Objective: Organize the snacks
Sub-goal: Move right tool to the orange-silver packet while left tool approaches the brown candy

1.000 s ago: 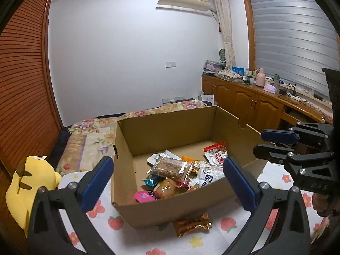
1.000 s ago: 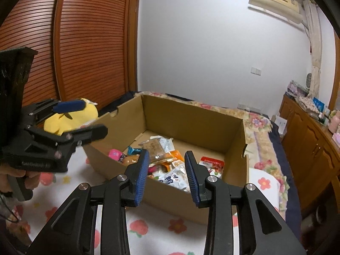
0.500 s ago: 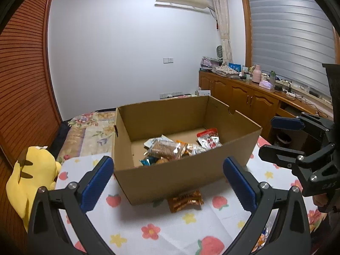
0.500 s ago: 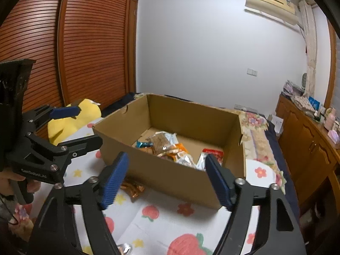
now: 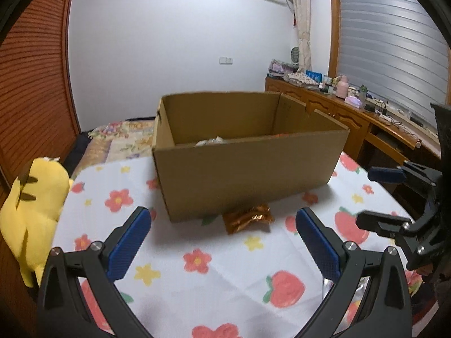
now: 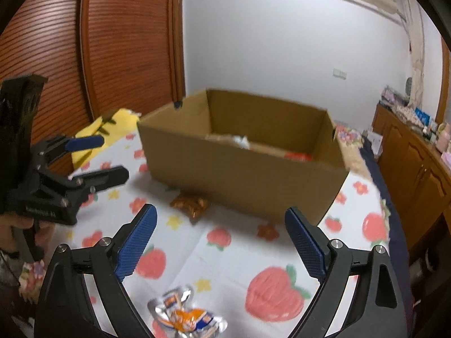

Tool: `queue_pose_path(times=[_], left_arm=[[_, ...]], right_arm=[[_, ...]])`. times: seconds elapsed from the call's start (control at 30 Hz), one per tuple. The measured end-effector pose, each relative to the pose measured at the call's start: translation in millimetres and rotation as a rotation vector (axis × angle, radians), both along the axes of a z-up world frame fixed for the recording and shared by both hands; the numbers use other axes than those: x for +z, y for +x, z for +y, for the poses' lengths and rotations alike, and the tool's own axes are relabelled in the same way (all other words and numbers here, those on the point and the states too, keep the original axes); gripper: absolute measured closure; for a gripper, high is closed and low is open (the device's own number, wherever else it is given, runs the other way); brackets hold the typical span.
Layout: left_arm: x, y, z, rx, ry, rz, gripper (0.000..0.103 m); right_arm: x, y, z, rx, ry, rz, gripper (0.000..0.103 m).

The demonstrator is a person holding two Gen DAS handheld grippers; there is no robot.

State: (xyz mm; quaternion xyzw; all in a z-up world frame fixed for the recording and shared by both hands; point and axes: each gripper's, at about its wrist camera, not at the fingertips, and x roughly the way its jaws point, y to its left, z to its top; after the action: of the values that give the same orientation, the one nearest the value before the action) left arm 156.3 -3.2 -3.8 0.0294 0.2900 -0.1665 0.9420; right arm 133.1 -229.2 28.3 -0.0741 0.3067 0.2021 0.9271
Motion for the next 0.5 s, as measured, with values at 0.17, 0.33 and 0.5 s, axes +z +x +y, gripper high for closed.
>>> queue_pose_path(times=[0.17, 0.33, 0.5], left_arm=[[-16, -7, 2, 0.009, 0.014, 0.017, 0.000], [-32, -13, 5, 0.013, -0.004, 0.054, 0.000], [-47, -14, 7, 0.015, -0.006, 0.095, 0.000]], right_arm=[[-29, -10, -4, 0.017, -0.006, 0.069, 0.010], [-56, -21, -5, 0.029, -0.022, 0.135, 0.011], [-78, -28, -7, 0.050, -0.036, 0.195, 0.013]])
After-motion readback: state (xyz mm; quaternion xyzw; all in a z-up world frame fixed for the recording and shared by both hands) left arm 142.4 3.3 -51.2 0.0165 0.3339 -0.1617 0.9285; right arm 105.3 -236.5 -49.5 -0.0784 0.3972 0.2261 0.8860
